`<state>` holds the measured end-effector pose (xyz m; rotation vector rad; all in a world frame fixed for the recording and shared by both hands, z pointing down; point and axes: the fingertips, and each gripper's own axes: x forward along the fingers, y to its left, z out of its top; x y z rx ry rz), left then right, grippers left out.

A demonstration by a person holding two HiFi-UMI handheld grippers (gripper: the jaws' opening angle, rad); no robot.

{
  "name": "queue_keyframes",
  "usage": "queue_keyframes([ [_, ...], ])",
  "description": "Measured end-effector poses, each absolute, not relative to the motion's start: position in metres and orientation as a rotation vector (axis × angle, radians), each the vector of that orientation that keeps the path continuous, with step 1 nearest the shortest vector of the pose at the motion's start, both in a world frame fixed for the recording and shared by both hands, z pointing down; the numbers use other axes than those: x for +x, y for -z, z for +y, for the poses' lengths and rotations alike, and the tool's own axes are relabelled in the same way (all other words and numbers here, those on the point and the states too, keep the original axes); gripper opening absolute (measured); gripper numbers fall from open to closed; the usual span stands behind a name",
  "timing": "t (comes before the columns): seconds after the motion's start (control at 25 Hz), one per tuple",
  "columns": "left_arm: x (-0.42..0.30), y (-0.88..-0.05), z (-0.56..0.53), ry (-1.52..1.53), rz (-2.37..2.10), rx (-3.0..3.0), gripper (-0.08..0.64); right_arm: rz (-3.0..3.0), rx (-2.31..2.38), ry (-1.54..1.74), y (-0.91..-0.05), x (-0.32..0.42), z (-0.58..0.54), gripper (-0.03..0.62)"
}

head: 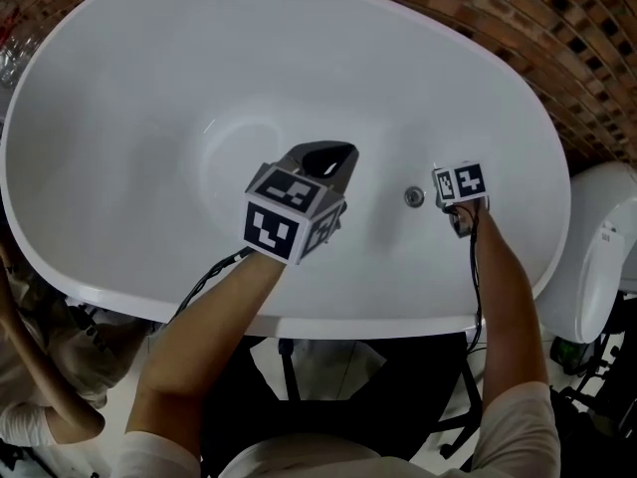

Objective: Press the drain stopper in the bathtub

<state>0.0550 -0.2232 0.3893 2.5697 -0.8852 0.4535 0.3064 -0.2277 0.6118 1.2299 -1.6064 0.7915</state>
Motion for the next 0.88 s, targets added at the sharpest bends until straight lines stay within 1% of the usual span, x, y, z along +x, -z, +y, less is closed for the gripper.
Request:
queue_keyframes([
  [0.48, 0.044, -0.333, -0.192, -0.369, -0.923, 2.609, 0.003, -1.713, 1.325, -0.690, -0.514, 0.289, -0.229, 0.017],
  [0.88, 0.026, -0.296, -0.171, -0.304, -0.977, 2.613, 0.003, -1.752, 1.382, -0.620, -0.454, 0.284, -0.215, 0.017],
])
